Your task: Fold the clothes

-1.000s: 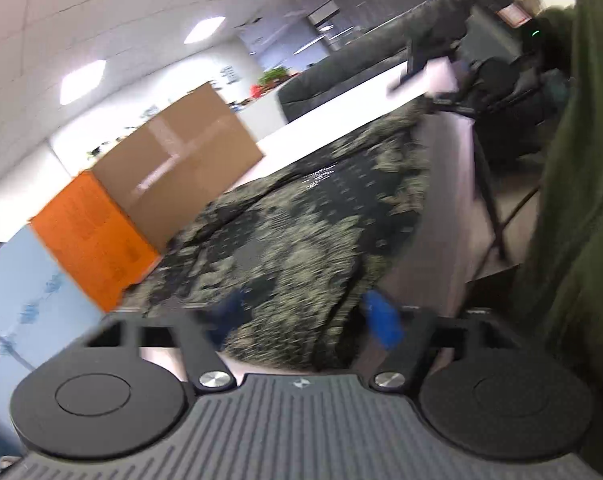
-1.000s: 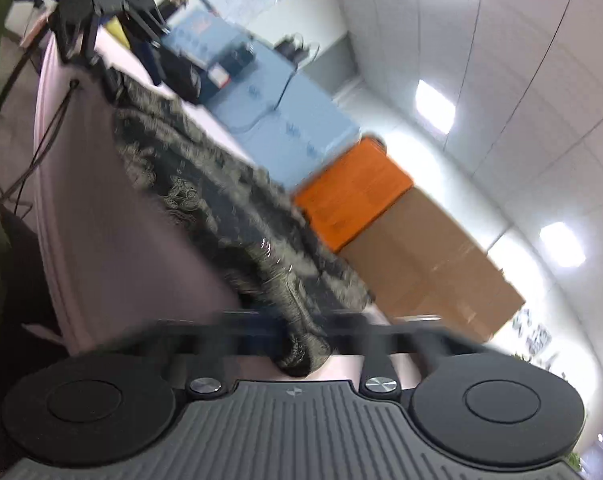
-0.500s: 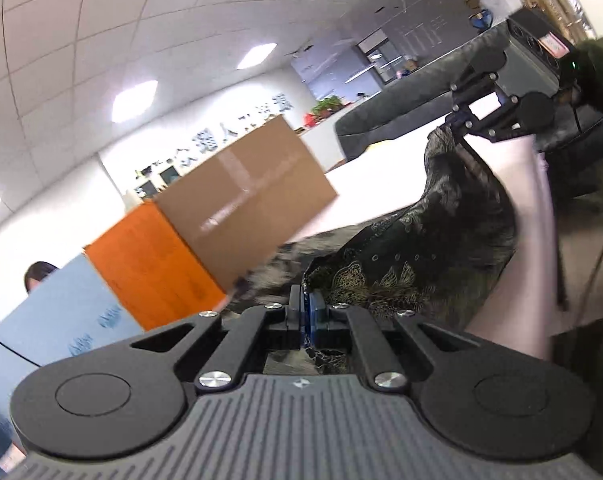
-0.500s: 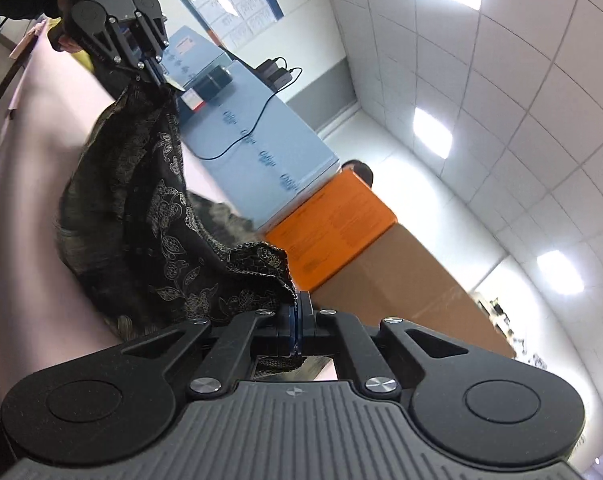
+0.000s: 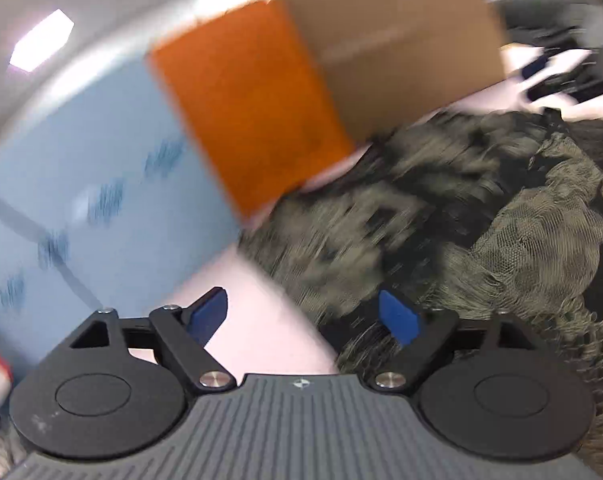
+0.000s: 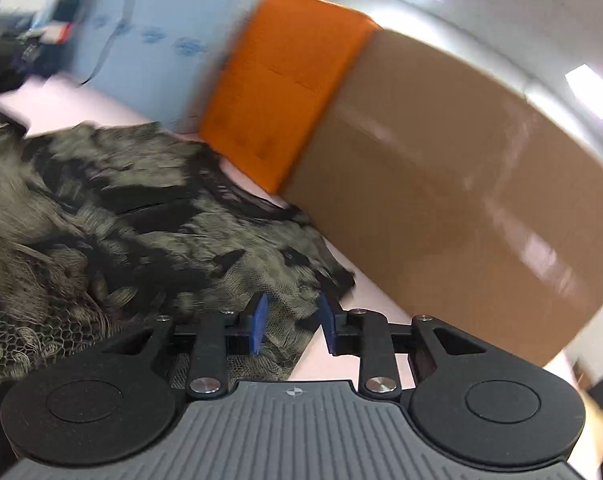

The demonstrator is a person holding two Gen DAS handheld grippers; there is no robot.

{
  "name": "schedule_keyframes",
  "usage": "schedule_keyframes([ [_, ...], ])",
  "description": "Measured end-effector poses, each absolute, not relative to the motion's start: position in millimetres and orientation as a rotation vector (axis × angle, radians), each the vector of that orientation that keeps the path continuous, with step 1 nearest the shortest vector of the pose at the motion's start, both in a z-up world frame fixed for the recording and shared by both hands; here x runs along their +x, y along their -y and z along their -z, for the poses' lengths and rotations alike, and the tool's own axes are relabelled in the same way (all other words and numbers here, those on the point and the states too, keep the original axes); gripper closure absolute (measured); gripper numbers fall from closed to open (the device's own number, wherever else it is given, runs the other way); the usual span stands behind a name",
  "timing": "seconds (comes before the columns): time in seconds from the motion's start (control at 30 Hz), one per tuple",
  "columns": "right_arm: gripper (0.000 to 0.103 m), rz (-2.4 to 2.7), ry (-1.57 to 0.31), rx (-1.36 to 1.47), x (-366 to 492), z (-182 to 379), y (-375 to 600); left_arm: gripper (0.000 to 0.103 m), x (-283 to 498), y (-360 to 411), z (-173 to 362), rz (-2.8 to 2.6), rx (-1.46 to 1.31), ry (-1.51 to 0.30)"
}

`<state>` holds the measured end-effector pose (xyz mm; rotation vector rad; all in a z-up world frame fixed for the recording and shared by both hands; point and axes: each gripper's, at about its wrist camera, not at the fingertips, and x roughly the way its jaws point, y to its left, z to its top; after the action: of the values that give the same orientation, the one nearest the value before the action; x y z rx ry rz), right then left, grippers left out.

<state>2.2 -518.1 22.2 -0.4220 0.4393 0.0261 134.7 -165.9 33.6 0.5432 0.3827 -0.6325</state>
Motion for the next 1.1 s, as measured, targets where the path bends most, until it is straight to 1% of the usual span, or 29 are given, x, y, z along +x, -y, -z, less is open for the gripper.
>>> schedule_keyframes([
  [0.13,0.065,-0.036,-0.396,-0.317,-20,-23,535,0.022,138,114,-37,0.701,0.278,-0.394],
  [0.17,0.063,-0.054,-0.388,-0.307,-28,-23,536,0.022,137,106,-40,0.738,0.232,-0.381],
  [0.2,0.061,-0.078,-0.388,-0.3,-36,-23,535,0.022,134,100,-42,0.776,0.212,-0.374],
  [0.23,0.055,-0.098,-0.394,-0.295,-42,-22,534,0.022,129,96,-44,0.816,0.202,-0.37],
  [0.33,0.048,-0.15,-0.412,-0.271,-51,-21,536,0.021,117,91,-48,0.919,0.193,-0.374],
  [0.37,0.045,-0.162,-0.414,-0.268,-51,-21,534,0.021,117,95,-48,0.944,0.199,-0.388],
  [0.5,0.044,-0.194,-0.435,-0.211,-34,-21,532,0.021,122,117,-35,0.922,0.248,-0.489],
  [0.53,0.044,-0.195,-0.444,-0.186,-28,-20,534,0.028,127,124,-30,0.905,0.257,-0.523],
  [0.57,0.045,-0.192,-0.456,-0.161,-22,-20,537,0.04,131,129,-26,0.893,0.268,-0.552],
  [0.6,0.045,-0.189,-0.469,-0.136,-16,-19,541,0.065,133,132,-24,0.886,0.271,-0.559],
  [0.63,0.045,-0.186,-0.485,-0.114,-10,-17,545,0.071,134,134,-23,0.88,0.271,-0.556],
  [0.67,0.047,-0.183,-0.502,-0.095,-3,-15,550,0.083,134,135,-22,0.881,0.274,-0.553],
  [0.7,0.048,-0.18,-0.526,-0.078,3,-13,556,0.09,133,135,-23,0.884,0.278,-0.55],
  [0.73,0.058,-0.177,-0.563,-0.058,10,-10,562,0.091,132,136,-23,0.885,0.286,-0.548],
  [0.77,0.086,-0.175,-0.596,-0.044,15,-8,565,0.092,132,138,-22,0.887,0.297,-0.548],
  [0.8,0.096,-0.171,-0.599,-0.047,18,-7,564,0.097,132,140,-21,0.891,0.305,-0.545],
  [0.83,0.101,-0.158,-0.584,-0.069,17,-10,561,0.098,131,141,-22,0.894,0.31,-0.534],
  [1.0,0.101,-0.11,-0.474,-0.102,2,-29,556,0.098,131,143,-41,0.897,0.28,-0.43],
  [1.1,0.101,-0.066,-0.475,-0.096,4,-29,560,0.098,141,150,-50,0.869,0.253,-0.38],
])
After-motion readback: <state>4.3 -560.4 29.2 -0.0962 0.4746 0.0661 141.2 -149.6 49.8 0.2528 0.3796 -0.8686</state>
